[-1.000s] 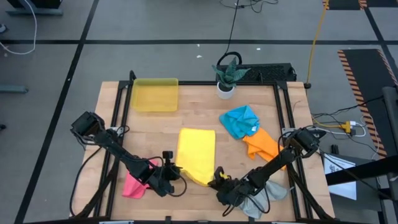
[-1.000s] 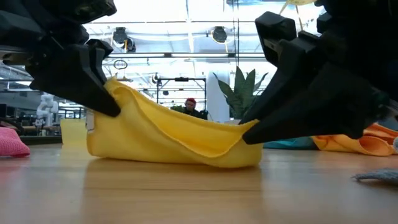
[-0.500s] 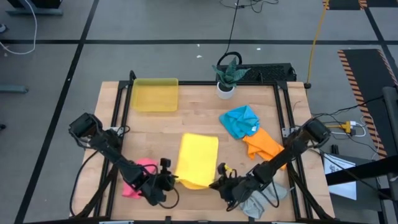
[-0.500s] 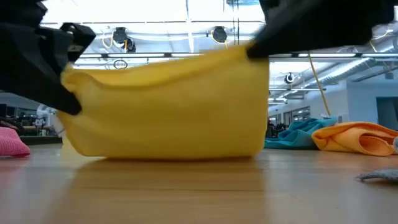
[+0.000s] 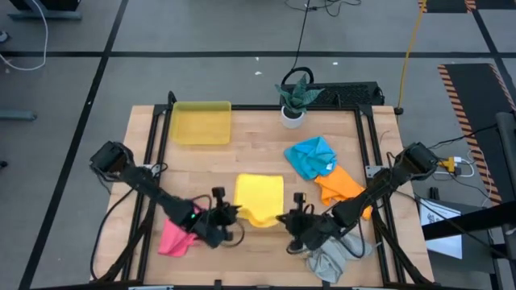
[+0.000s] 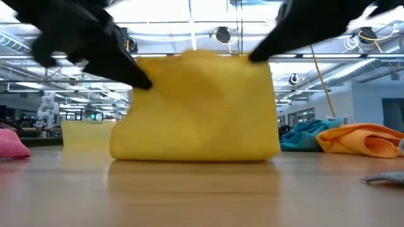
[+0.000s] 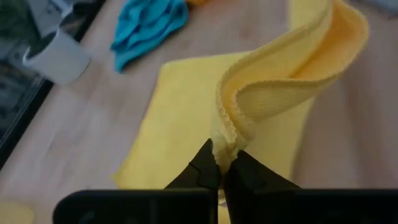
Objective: Fold microfiber towels
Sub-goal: Fold the yellow microfiber cloth
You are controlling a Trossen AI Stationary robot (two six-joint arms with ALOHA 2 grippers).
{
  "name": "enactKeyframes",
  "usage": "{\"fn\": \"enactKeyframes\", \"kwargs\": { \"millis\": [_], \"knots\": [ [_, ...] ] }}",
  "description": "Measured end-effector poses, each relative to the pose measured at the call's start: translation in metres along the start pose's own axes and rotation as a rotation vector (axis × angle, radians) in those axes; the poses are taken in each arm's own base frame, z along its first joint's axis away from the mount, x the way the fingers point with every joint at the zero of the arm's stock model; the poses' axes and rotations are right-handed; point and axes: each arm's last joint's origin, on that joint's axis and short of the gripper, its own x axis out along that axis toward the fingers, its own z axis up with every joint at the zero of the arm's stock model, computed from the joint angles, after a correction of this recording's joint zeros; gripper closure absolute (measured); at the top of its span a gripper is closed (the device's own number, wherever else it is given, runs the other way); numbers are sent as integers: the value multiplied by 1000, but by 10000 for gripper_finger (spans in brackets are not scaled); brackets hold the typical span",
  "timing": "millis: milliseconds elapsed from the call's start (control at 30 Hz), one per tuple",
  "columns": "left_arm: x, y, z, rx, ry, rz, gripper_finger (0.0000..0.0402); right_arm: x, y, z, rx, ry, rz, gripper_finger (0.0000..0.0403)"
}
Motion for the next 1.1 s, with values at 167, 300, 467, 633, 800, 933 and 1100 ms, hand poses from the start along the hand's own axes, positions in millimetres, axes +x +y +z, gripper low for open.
{"fn": "enactKeyframes", "kwargs": {
  "millis": [167, 300, 467, 633, 800, 933, 1100],
  "knots": [
    [24, 27, 1, -77, 65, 46, 394, 20, -27, -25, 85, 78, -90, 402],
    [35, 39, -8, -100, 116, 70, 397, 33, -45, -35, 139, 76, -138, 402],
    [44, 47, -18, -148, 175, 4, 394, 43, -63, -35, 178, 72, -183, 403],
    [40, 50, -19, -157, 178, 23, 392, 42, -69, -32, 171, 64, -190, 403],
    [34, 55, -15, -181, 166, 23, 391, 30, -73, -20, 201, 13, -175, 403],
    [41, 65, -14, -208, 180, 33, 393, 39, -85, -20, 212, 16, -213, 403],
    [49, 70, -21, -222, 219, 47, 383, 56, -98, -27, 196, 58, -267, 403]
  ]
}}
